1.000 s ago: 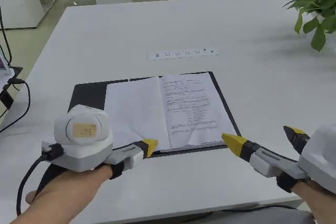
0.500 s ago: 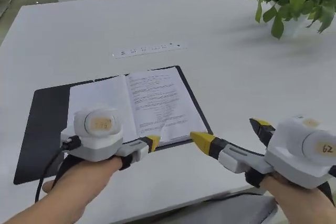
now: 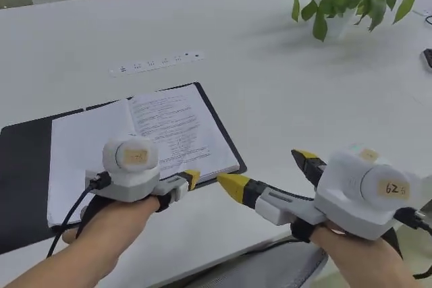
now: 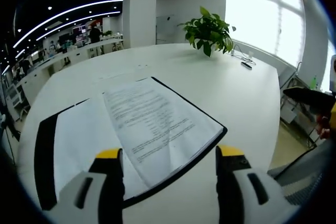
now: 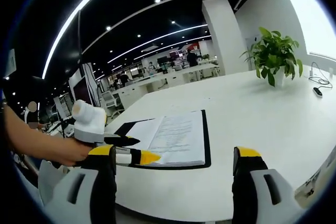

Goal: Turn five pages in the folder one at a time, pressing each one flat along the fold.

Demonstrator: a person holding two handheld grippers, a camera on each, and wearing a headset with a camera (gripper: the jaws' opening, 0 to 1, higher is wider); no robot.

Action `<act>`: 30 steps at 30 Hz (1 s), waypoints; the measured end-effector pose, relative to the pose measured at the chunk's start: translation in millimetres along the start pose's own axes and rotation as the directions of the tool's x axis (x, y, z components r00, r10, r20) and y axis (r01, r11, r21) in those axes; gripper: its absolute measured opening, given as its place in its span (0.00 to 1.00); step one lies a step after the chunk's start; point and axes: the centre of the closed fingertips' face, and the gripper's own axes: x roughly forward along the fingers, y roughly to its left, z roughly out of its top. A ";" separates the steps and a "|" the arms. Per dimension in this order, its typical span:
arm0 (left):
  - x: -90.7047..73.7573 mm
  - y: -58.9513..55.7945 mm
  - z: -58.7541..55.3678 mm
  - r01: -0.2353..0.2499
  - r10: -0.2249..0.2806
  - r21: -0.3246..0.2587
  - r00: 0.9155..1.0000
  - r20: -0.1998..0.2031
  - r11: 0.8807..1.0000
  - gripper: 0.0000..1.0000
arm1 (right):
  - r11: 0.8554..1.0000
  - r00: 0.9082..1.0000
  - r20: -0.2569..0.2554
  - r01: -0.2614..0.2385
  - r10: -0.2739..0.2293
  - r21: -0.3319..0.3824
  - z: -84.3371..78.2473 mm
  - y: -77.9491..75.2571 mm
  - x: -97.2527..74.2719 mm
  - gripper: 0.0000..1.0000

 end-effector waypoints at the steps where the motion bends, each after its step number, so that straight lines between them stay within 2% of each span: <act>1: 2.2 -0.7 -0.2 0.001 -0.001 0.002 1.000 -0.001 1.000 0.71 | 1.000 1.000 0.001 0.003 -0.003 -0.001 -0.1 -1.1 -0.5 0.91; 14: 36.9 -2.9 1.4 0.020 -0.020 0.044 1.000 -0.012 0.999 0.63 | 1.000 1.000 -0.006 0.022 -0.022 0.022 -4.9 -8.7 -2.2 0.90; 20: 53.4 -10.5 4.9 0.036 -0.037 0.053 0.999 0.003 0.998 0.58 | 0.999 1.000 -0.006 0.029 -0.029 0.032 -7.6 -10.2 -4.9 0.90; 24: 64.1 -14.8 0.2 0.039 -0.038 0.058 0.999 -0.010 0.998 0.57 | 0.999 1.000 -0.006 0.025 -0.025 0.036 -10.2 -9.0 -6.0 0.90; 30: 72.4 -13.4 -8.8 0.016 -0.014 0.074 1.000 -0.026 0.997 0.51 | 0.999 1.000 -0.002 0.027 -0.027 0.040 -10.6 -9.7 -5.3 0.89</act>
